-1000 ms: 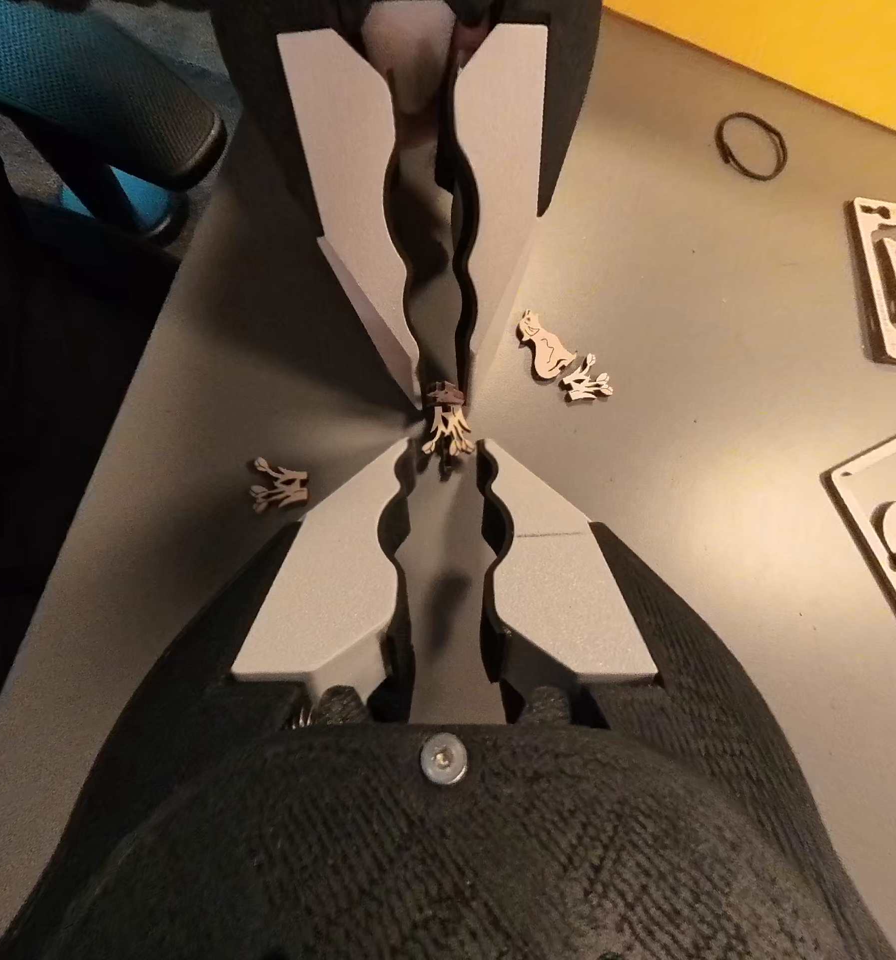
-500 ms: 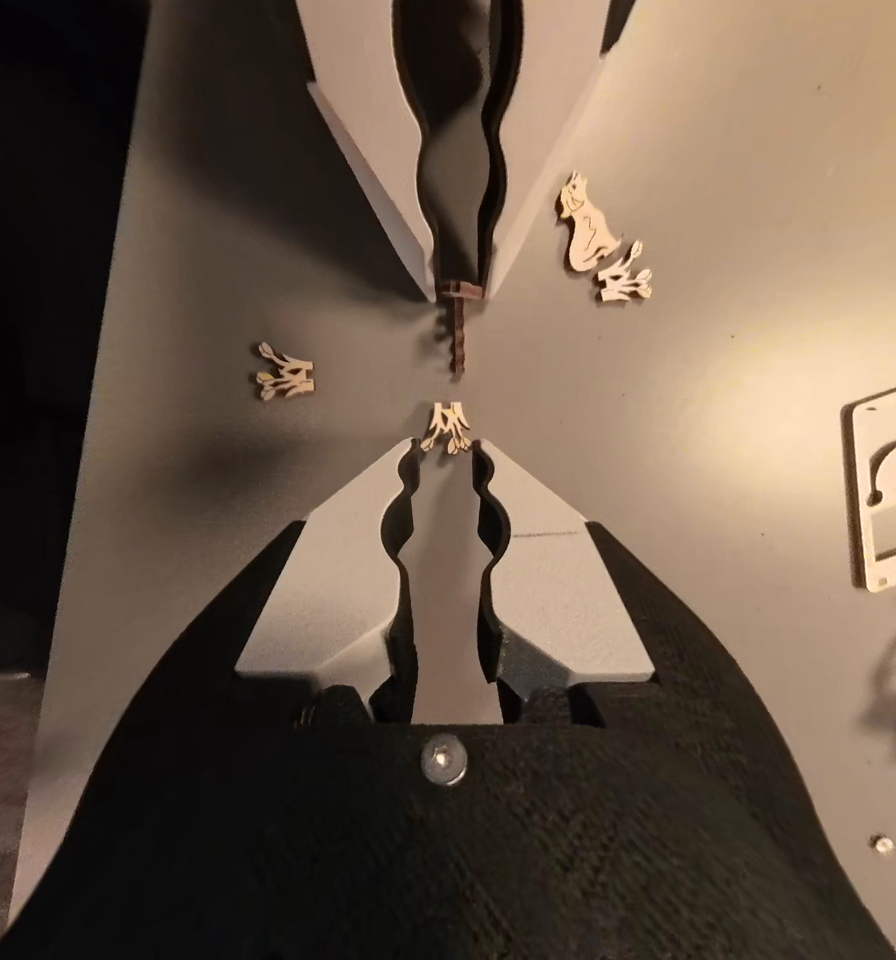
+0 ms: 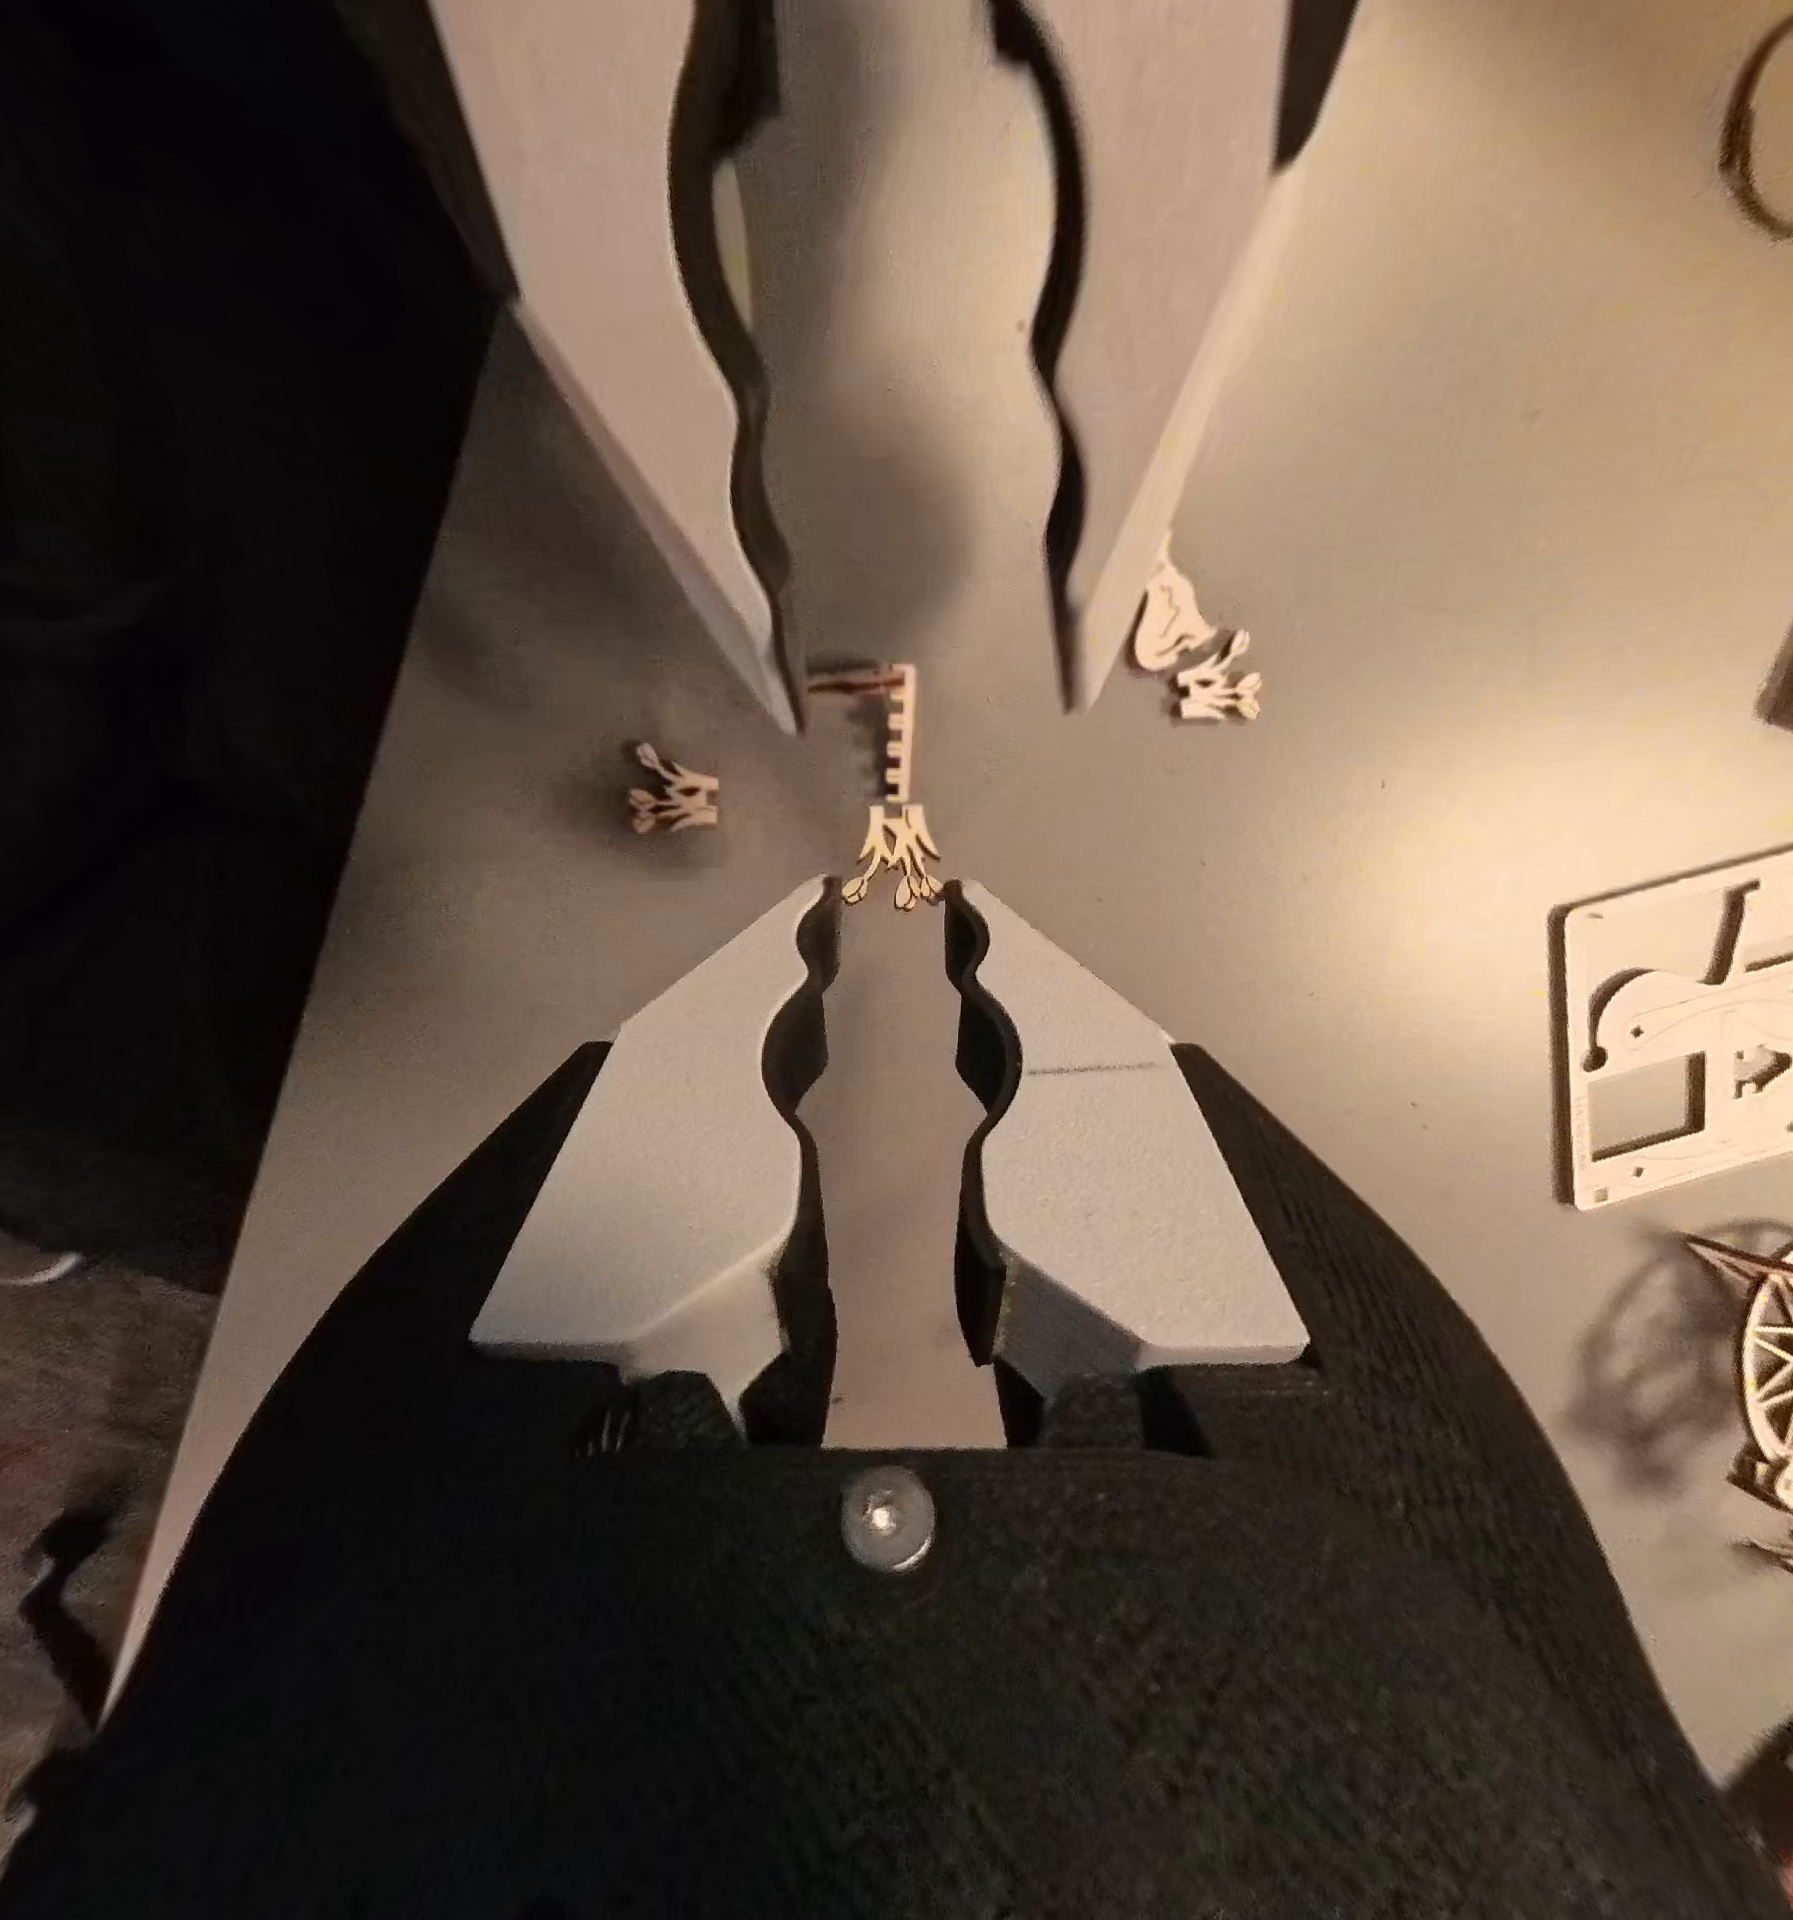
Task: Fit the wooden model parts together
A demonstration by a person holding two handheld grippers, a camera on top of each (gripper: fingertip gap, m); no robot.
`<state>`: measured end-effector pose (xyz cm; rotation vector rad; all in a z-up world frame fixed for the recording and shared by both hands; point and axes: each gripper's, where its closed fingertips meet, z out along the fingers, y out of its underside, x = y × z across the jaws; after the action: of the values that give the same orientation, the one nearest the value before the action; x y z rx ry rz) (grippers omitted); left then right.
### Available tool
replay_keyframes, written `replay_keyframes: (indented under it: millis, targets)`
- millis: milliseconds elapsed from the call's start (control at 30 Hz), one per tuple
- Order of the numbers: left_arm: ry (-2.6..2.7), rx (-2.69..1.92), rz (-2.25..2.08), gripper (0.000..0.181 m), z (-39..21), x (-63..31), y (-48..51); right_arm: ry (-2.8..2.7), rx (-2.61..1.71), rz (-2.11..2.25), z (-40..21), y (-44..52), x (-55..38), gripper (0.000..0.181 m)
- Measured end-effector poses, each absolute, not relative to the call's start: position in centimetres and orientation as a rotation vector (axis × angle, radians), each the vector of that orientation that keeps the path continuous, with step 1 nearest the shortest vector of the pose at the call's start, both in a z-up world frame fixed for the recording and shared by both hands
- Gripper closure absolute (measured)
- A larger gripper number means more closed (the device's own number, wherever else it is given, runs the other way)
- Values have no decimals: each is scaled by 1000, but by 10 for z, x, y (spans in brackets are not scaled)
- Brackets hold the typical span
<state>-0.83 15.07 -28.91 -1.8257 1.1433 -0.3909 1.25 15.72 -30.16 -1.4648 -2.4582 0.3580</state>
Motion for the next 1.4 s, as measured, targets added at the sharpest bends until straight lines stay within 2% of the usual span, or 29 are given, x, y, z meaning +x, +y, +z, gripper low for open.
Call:
replay_keyframes:
  millis: [300, 700, 867, 1100, 1400]
  targets:
    - [1347, -1299, 137, 176, -268, 12, 145, -2466, -1467, 464, -280, 142, 13, 163]
    - [1287, -1084, 369, 168, -268, 13, 150, -2407, -1550, 552, -264, 149, 12, 163]
    - [1215, -1058, 471, 179, -261, 11, 158, -2372, -1562, 560, -264, 154, 12, 163]
    - [992, -1169, 387, 180, -242, -6, 167, -1956, -1574, 836, -240, 170, -10, 155]
    - [831, -1239, 242, 180, -235, -18, 169, -1479, -1465, 1202, -214, 178, -13, 162]
